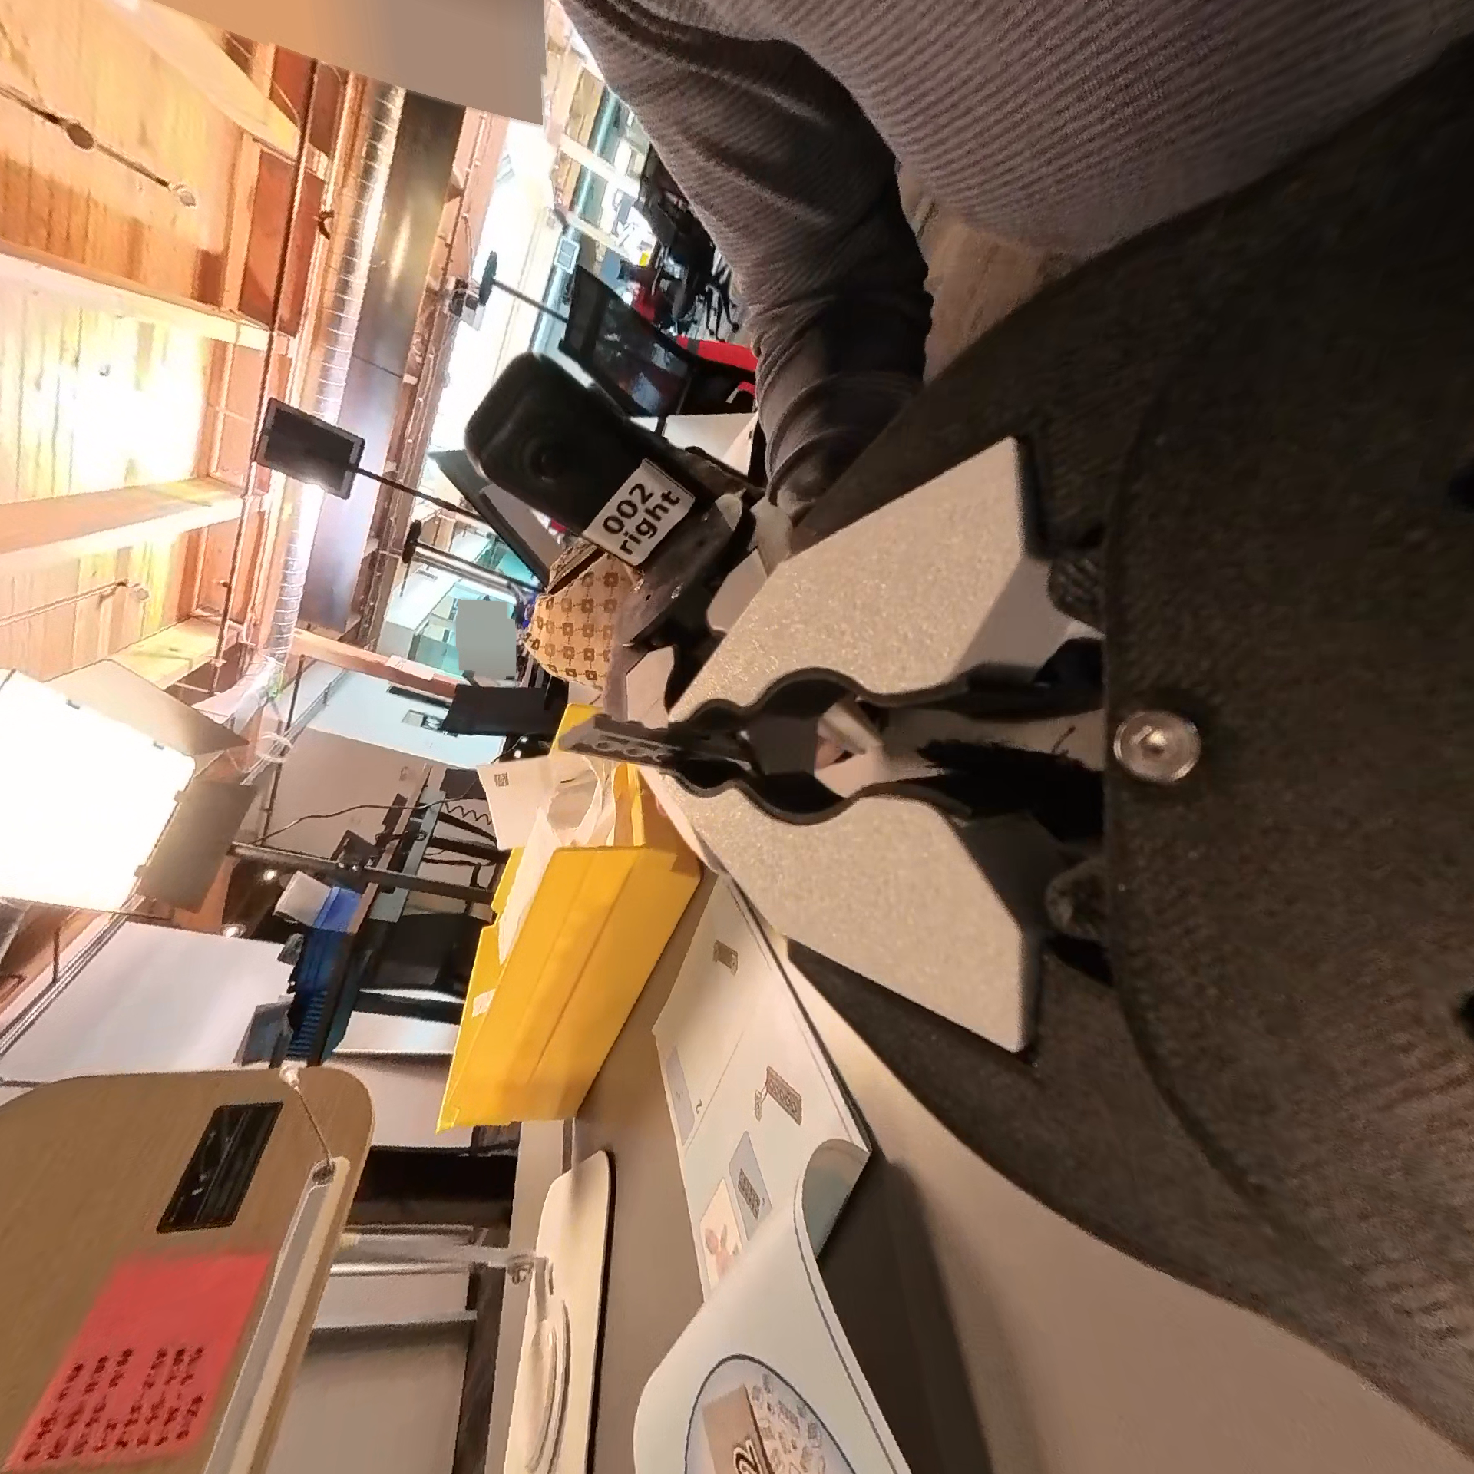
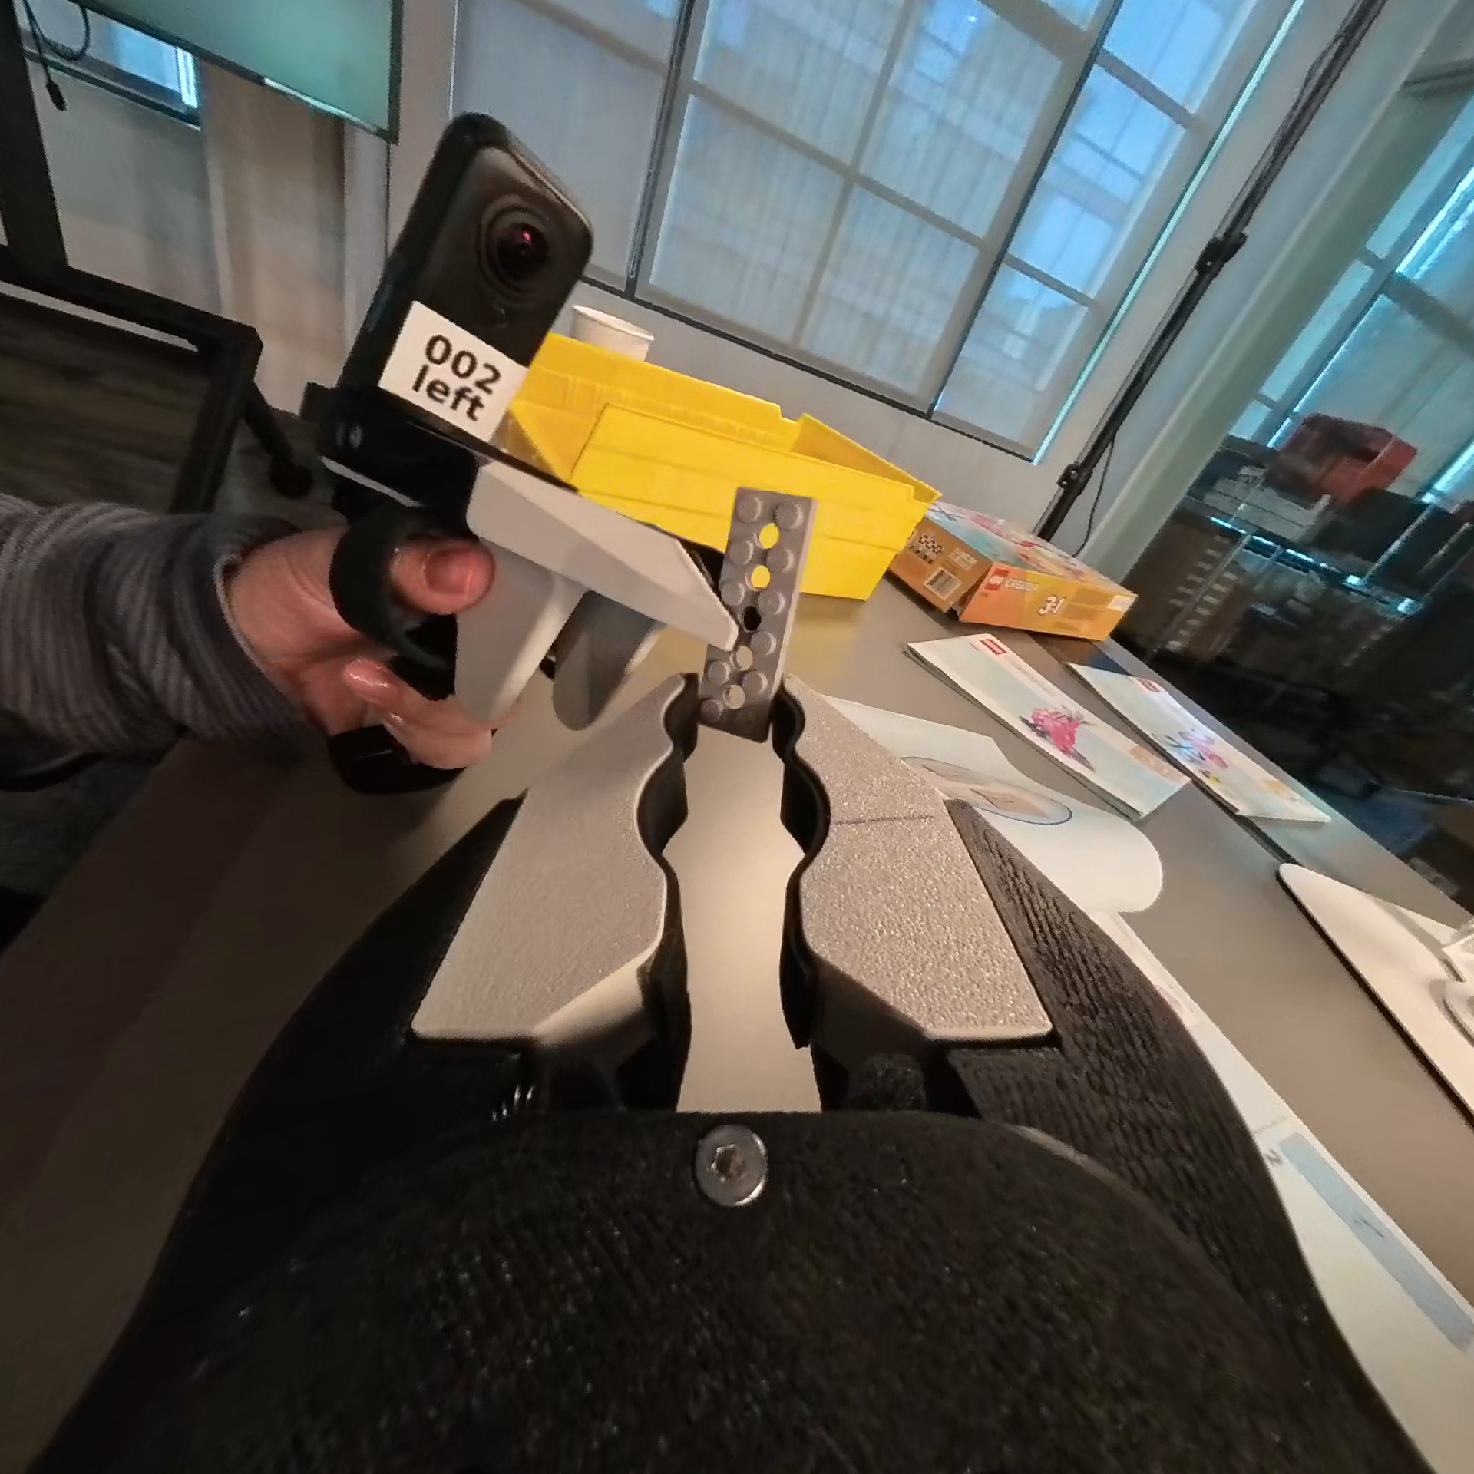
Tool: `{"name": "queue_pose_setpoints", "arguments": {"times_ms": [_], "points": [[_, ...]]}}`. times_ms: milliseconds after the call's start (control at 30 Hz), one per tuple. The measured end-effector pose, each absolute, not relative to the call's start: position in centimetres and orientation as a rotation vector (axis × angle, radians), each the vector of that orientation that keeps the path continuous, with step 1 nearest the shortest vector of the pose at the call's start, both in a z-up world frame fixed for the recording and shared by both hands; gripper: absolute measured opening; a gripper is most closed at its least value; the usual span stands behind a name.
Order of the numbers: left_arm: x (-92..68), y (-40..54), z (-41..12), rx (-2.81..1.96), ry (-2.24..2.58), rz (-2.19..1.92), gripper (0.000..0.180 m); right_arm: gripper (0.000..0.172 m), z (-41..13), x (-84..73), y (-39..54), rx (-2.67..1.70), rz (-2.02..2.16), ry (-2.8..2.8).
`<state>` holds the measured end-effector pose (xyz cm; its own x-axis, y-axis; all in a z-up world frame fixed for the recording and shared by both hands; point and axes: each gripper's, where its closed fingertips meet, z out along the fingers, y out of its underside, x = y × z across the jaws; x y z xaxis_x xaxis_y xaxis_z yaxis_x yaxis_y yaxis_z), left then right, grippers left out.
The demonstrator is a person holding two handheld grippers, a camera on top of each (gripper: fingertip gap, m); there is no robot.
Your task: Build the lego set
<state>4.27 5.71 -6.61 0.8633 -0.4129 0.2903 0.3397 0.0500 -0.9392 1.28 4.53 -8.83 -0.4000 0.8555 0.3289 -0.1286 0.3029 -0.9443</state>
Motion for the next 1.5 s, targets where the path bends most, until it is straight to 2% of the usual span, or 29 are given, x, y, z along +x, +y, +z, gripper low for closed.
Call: {"name": "queue_pose_setpoints", "arguments": {"times_ms": [233, 367, 667, 767, 900, 967, 1100, 1233, 1500], "points": [[3.6, 5.8, -6.8, -1.433, 0.042, -0.473, 0.003, 0.014, -8.9, 1.0, 5.3, -0.681, 1.167, -1.597], [3.3, 5.7, -6.4, -1.417, 0.049, -0.387, 0.025, 0.013, -9.3, 0.8, 5.6, -0.635, 1.070, -1.608], [3.7, 5.8, -6.6, -1.445, 0.137, -0.199, 0.004, 0.014, -9.7, 0.8, 5.4, -0.594, 1.027, -1.616], [3.9, 5.9, -6.8, -1.460, 0.159, -0.159, 0.004, 0.015, -9.6, 0.9, 5.5, -0.561, 1.034, -1.606], [3.7, 5.7, -6.2, -1.424, 0.137, -0.193, 0.003, 0.057, -7.4, 1.0, 7.7, -0.566, 1.027, -1.429], [3.4, 5.7, -6.1, -1.420, 0.102, -0.248, 0.003, 0.062, -6.9, 1.2, 8.8, -0.591, 1.053, -1.385], [1.9, 6.0, -6.8, -1.472, 0.049, -0.160, 0.003, 0.055, -5.6, 1.7, 11.8, -0.671, 1.095, -1.263], [0.3, 7.0, -9.3, -1.663, 0.082, 0.146, 0.003, 0.046, -4.5, 2.4, 15.2, -0.760, 1.110, -1.122], [-1.1, 7.7, -16.3, -2.019, 0.678, 0.956, 0.004, 0.038, -4.7, 2.3, 16.5, -0.819, 1.112, -1.087]]}}
